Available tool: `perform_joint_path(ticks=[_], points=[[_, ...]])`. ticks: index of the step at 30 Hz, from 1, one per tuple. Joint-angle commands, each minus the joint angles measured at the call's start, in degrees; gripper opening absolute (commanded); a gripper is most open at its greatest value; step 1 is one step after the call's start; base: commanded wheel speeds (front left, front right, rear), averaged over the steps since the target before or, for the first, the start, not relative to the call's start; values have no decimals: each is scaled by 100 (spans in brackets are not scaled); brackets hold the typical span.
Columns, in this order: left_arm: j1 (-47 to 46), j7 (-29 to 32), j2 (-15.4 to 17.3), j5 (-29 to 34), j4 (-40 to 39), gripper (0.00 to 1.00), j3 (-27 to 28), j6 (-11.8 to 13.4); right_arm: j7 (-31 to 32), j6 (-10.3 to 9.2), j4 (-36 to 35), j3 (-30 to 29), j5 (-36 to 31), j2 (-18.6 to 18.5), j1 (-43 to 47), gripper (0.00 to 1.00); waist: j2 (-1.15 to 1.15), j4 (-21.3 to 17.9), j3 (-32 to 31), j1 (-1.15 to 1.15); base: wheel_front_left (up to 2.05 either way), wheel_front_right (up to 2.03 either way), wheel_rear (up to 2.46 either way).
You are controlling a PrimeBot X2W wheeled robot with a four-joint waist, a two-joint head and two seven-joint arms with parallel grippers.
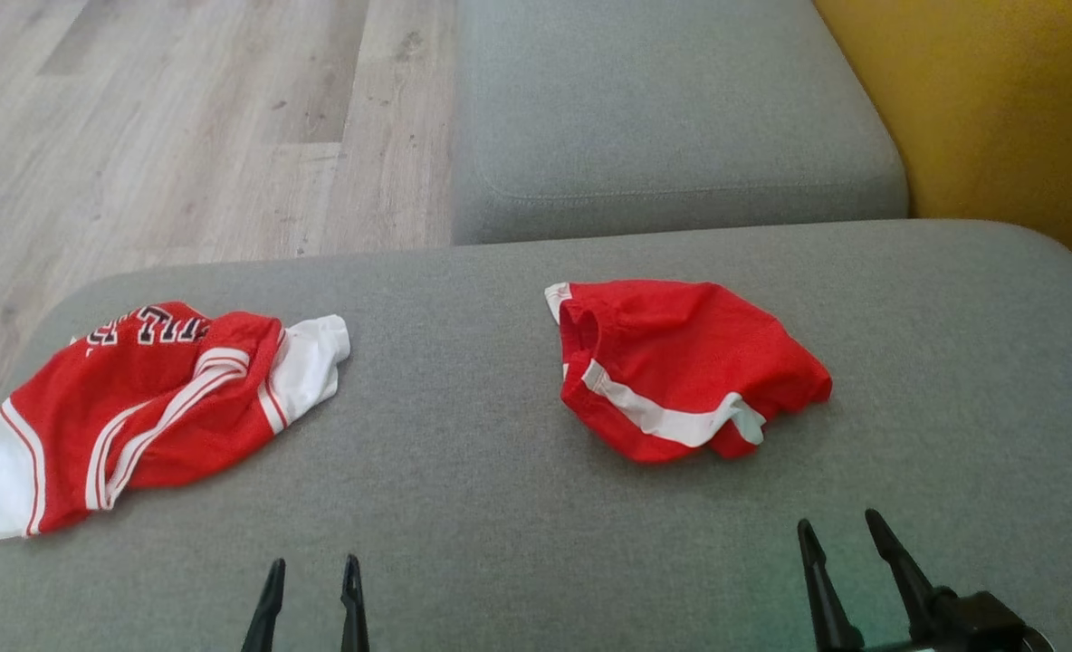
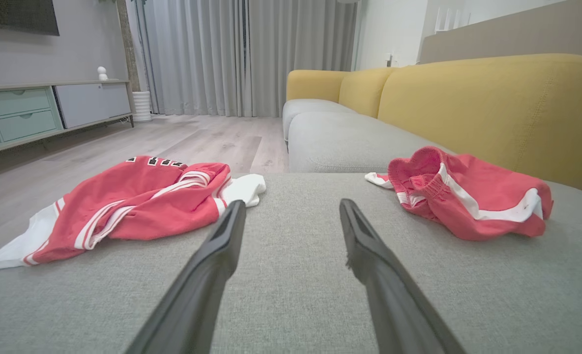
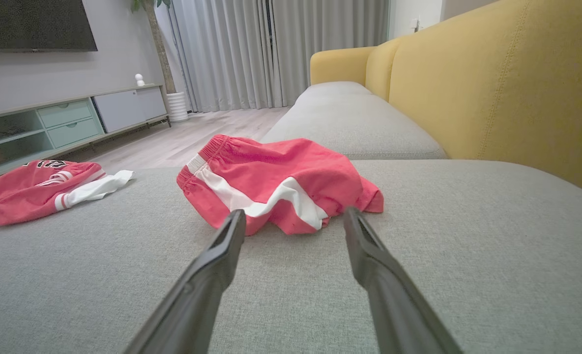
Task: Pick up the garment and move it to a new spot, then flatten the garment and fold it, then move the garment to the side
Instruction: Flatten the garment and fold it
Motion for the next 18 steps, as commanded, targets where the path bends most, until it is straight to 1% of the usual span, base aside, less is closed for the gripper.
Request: perform_joint_path(ticks=[1,7,12,18], points=[[-298,-55,-51,-59,-112,100,155,7,-62,-4,-203,139,-25,-34,-263,100,0,-15,54,0,0,0,0],[-676,-56,-51,-189,147,100,-16,-82,-62,-4,-280,174,-36,-33,-361,100,0,-121,313,0,0,0,0],[-1325,-56,-52,-320,388,100,-300,-149,-62,-4,-271,308,-30,-33,-570,100,0,-313,616,0,0,0,0],[-2111,-56,-52,-343,749,100,-642,-303,-62,-4,-264,466,47,-88,-897,100,0,-516,1013,0,0,0,0]])
